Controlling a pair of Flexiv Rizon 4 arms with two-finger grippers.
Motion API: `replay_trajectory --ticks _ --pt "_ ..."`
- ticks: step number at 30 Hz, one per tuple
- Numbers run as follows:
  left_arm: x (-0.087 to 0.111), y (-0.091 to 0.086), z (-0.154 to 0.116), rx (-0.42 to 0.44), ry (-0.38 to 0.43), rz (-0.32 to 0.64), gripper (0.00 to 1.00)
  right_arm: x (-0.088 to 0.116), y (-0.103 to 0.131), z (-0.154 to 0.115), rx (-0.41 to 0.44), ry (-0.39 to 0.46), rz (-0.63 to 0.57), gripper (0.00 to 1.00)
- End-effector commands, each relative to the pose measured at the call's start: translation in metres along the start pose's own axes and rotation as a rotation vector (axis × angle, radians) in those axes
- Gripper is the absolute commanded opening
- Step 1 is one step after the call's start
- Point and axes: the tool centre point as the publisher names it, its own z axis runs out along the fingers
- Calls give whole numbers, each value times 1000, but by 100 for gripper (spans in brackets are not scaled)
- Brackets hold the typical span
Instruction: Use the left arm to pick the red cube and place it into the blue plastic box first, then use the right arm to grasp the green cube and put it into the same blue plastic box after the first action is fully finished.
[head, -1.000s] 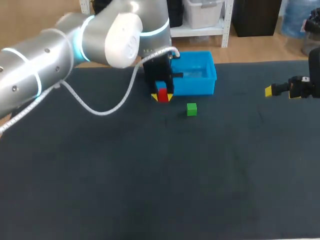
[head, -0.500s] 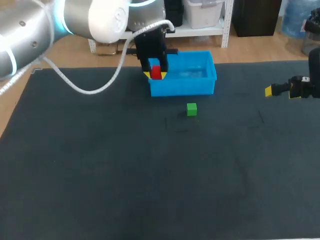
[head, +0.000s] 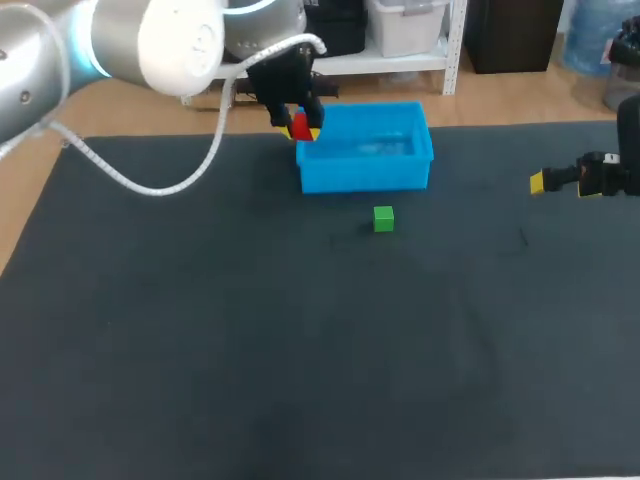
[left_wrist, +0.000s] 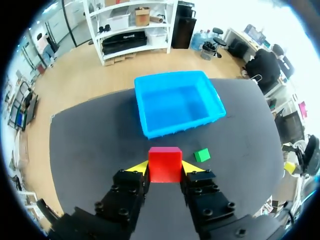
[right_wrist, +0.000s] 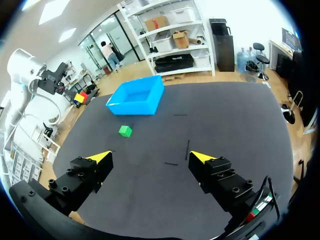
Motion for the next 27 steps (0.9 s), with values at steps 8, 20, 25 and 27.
replay_trajectory --ticks 8,20,25,27 --pt "-5 8 2 28 -58 41 0 0 0 0 -1 1 -1 100" --pt "-41 12 45 66 -59 59 0 0 0 0 -1 1 -1 100" --pt "-58 13 65 66 -68 69 0 0 0 0 -1 1 -1 100" --pt "-64 13 72 69 -70 71 0 0 0 0 -1 1 -1 100"
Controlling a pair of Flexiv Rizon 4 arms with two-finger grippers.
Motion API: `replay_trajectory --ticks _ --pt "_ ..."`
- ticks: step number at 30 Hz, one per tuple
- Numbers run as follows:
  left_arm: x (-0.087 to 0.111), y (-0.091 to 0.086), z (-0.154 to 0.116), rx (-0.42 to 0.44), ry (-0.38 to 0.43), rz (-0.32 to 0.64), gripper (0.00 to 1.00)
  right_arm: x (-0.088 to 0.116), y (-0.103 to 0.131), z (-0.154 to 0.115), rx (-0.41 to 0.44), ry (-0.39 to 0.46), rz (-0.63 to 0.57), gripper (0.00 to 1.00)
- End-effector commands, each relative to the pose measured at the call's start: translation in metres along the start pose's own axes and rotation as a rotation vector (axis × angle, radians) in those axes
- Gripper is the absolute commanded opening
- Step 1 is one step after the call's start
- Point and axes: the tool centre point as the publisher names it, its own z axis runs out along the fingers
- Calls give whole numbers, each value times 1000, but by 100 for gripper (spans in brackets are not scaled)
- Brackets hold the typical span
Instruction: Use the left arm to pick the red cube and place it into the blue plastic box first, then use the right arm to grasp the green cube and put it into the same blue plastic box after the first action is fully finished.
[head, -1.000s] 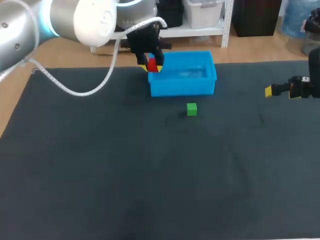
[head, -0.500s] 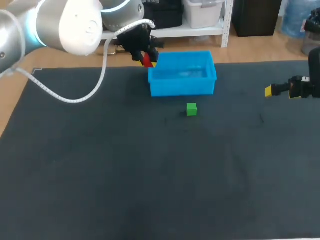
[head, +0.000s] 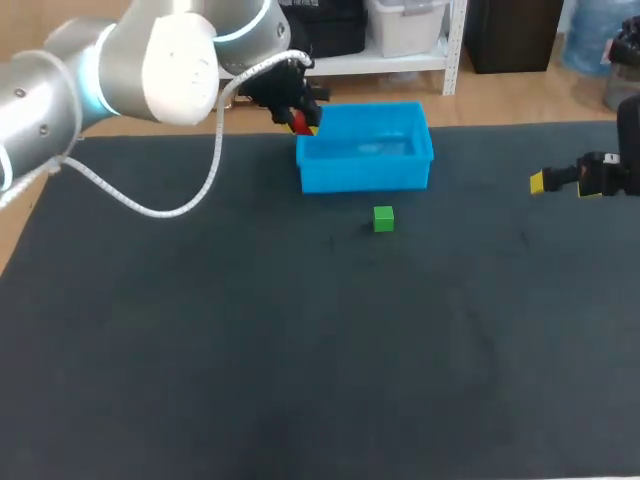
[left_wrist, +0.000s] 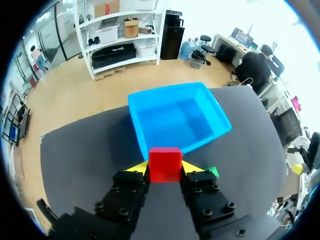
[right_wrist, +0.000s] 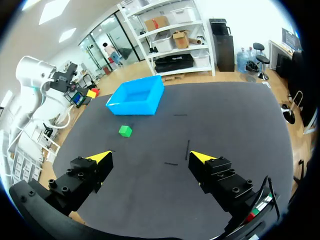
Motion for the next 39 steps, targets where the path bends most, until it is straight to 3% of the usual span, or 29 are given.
replay_trajectory --ticks 1,8,19,34,38,39 --pt "-28 1 30 9 23 6 0 0 -1 0 -1 1 -1 100" --pt "-37 -3 57 12 53 20 0 0 -1 0 -1 1 -1 100" --pt "-46 -4 72 11 75 29 0 0 -1 0 -1 1 -1 100" --pt "-42 -1 91 6 174 37 0 0 -1 0 -1 1 -1 100" --pt "-43 -2 91 4 180 43 51 0 -1 0 -1 1 -1 100" --pt "-44 -3 90 5 181 43 84 0 -1 0 -1 1 -1 100"
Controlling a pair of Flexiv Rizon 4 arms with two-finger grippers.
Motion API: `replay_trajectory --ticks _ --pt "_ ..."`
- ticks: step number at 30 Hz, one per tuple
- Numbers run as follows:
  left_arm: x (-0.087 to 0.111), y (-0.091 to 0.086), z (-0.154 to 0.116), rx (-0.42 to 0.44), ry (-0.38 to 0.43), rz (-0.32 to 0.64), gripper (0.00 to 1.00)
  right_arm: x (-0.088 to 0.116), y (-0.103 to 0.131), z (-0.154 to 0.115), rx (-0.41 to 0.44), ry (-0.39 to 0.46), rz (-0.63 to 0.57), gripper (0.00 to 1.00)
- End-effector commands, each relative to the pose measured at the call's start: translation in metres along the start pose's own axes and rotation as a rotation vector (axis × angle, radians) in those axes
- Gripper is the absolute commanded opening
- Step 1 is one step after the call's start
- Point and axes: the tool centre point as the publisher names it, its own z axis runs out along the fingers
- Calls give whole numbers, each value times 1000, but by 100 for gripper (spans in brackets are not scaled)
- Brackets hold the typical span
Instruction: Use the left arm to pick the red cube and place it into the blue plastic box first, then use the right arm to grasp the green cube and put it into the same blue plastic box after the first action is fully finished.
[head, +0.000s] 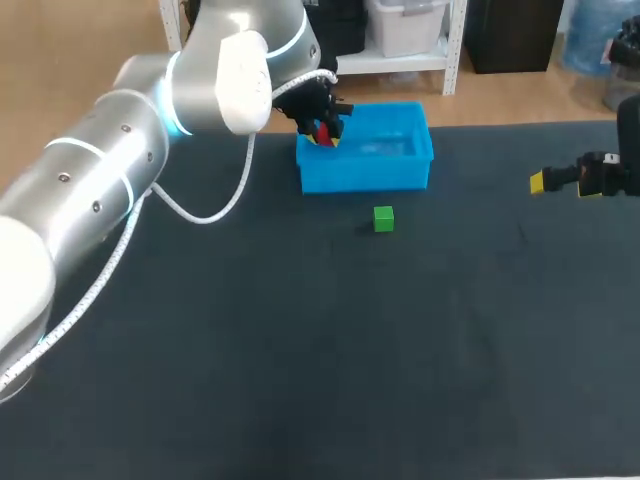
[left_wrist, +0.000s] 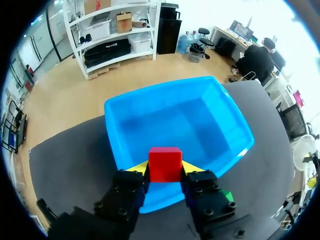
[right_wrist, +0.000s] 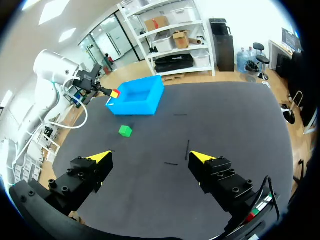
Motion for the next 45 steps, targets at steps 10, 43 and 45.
replay_trajectory --ticks 10,43,45 --pt "-23 -9 -25 -1 96 47 100 0 -1 0 -1 1 -1 100" --pt "176 21 -161 6 -96 -16 100 0 -1 0 -1 1 -1 100" --pt "186 22 -163 6 -108 -21 100 0 -1 0 -1 1 -1 100"
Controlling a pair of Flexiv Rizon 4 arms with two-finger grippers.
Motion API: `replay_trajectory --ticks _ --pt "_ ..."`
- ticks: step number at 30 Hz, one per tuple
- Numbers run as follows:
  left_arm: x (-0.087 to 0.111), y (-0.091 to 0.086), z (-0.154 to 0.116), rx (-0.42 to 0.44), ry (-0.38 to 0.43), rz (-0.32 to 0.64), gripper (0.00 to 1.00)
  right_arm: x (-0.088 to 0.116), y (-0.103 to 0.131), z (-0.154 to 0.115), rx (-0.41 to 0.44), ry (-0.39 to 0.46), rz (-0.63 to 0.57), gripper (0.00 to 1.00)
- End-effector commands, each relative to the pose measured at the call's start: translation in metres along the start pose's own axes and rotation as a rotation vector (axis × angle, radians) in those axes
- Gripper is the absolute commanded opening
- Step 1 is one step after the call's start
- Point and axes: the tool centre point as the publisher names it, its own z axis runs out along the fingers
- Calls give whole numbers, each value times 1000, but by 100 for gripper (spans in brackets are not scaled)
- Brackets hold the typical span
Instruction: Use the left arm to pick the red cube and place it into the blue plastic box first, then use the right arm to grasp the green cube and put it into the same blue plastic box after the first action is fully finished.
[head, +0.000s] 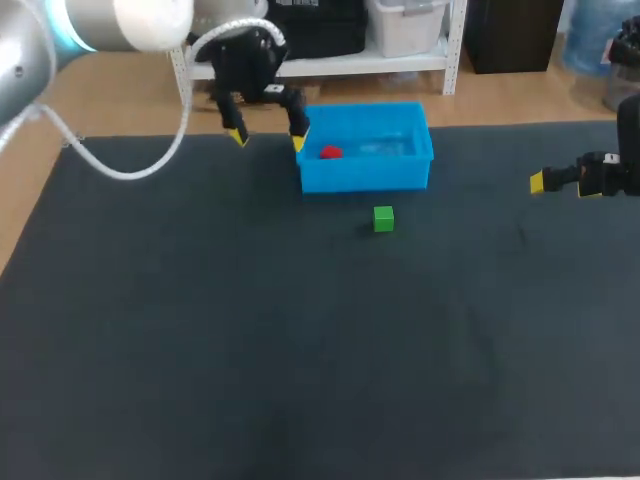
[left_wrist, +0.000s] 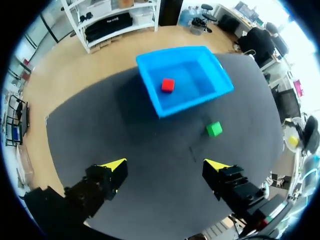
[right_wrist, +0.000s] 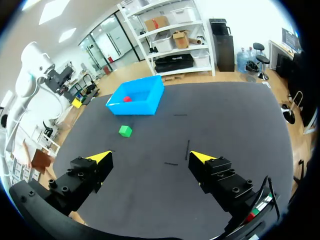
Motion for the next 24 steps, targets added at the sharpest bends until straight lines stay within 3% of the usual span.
replay_trajectory --ticks 1,8,15,24 --pt "94 2 1 0 -421 -6 100 0 -1 0 -1 1 -1 100" --pt "113 4 -1 7 -464 -4 100 0 -1 0 -1 1 -1 100" --pt "114 5 -2 82 -457 20 100 0 -1 0 -1 1 -1 100" --pt "114 6 0 104 -444 21 100 0 -1 0 -1 1 -1 100"
